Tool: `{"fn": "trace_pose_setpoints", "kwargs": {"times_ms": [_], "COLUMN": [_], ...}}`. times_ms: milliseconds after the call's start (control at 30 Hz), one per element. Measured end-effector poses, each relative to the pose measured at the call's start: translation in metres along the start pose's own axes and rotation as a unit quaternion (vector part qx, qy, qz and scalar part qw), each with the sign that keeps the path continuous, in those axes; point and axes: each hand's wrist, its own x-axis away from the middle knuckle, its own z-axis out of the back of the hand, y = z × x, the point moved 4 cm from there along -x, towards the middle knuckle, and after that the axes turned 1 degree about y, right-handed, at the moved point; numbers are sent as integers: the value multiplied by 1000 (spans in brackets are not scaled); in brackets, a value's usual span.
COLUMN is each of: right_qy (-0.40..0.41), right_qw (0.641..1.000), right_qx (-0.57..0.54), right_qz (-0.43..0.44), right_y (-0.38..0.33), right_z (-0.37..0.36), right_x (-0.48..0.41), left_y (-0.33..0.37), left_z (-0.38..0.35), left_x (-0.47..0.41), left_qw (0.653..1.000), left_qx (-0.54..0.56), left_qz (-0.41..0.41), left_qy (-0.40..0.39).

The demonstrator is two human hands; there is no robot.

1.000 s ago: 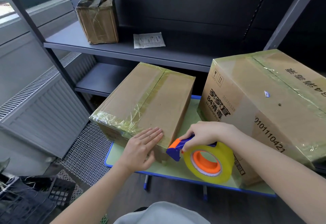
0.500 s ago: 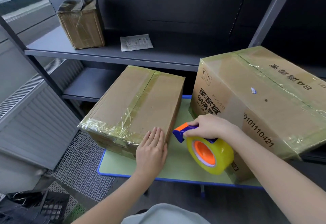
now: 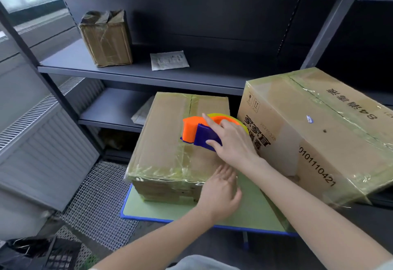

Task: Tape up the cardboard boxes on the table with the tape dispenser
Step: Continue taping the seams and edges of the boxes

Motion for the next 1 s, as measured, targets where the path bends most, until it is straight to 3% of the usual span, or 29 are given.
{"fn": "trace_pose_setpoints", "kwargs": {"times_ms": [100,300,567,667,733,833,900,1000], "right_qy": [-12,47,100,109,45,-76,-122,-132], "right_qw": [1000,997,990,981,977,968,962,959], "right_qx": [-5,20,76,32,-19,-83,-88,-74], "right_qz": [23,60,62,154,207,225,230,240], "right_y": [-7,-24,-40,-65,-82,-96,-101,-106], "right_z": [-24,-64,-72,-76,-89,-113,-126,-130], "right_x": [-11,-11,-8,2,5,13,17,16], "left_y": [-4,-74,-88,-108,-131,-146,-148,-171], "left_z": [13,42,52,67,79,86,94,106], "left_x": [6,46,57,76,93,109,115,126], "left_qw": [997,992,993,990,977,970,959,902], "left_qx": [53,-97,-92,-99,-126,-135,-45,118], "left_qz": [-52,-31,-51,24,105,125,185,335], "left_qy": [-16,80,50,94,133,160,208,245]}}
